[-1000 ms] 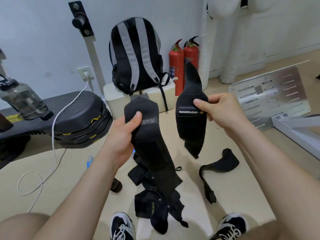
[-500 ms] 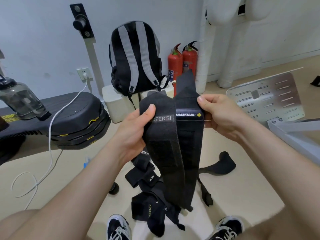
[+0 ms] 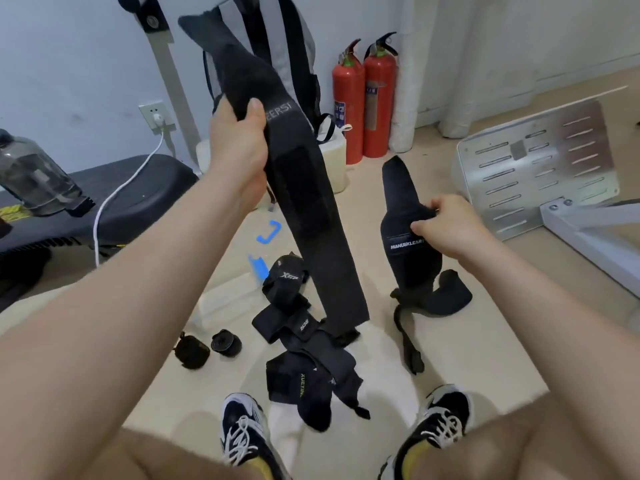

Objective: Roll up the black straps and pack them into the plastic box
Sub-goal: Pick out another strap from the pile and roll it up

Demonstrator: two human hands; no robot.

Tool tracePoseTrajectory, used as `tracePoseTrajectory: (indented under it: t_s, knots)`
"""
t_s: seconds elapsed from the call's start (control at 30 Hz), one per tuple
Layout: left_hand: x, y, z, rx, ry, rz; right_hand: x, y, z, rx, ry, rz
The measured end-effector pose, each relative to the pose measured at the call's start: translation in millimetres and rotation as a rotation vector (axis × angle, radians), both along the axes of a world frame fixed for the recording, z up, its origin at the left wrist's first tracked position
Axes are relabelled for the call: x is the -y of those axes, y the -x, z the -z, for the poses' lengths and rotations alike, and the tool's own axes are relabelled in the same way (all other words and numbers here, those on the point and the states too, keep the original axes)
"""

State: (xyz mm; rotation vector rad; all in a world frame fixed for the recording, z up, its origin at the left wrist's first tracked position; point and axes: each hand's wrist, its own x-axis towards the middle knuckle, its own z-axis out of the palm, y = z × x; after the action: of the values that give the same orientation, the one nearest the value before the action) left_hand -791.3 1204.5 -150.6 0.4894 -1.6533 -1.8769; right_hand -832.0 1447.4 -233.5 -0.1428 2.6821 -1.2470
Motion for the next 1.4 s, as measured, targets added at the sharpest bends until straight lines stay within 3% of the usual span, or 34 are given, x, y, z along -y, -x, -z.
tracePoseTrajectory:
  t_s: [0.07,0.2,0.37,0.47,0.57,0.7,0.8,0.93,1.13,1.2,1.27,1.33,1.4]
  knots:
    - [-5,35,-1,0.004,-0.041,0.005,-3,5,5,0.007,-0.041,0.021]
    - [-19,103,-3,-0.024,-0.225,0.049,-1,19,11,0.101,0.069,0.066]
    - [-23,137,22,-0.176,-0.705,0.117,11,27,33,0.090,0.066,0.050]
    - [-3,123,100,-0.113,-0.894,0.067,15,30,52,0.123,0.122,0.054]
    - [2,81,219,0.134,-0.993,-0.174,17,31,61,0.199,0.216,0.083]
    - [-27,-4,336,0.718,-0.759,-0.271,17,32,69,0.202,0.179,0.077]
    - [-43,-45,374,0.892,-0.795,-0.129,22,27,87,0.249,0.084,0.002]
    - [-35,-54,378,1.153,-0.524,0.190,30,22,114,0.342,-0.049,-0.086]
    - [10,-70,370,1.530,-0.129,0.627,59,39,161,0.427,0.113,0.123]
    - [25,-75,372,1.483,-0.054,0.607,75,36,183,0.480,0.204,0.158]
    - [33,-71,377,1.317,0.059,0.480,85,30,204,0.523,0.265,0.179]
    - [33,-66,384,1.158,0.447,0.457,86,26,223,0.543,0.248,0.226]
    - [18,-62,392,0.967,0.820,0.594,85,24,235,0.571,0.231,0.258]
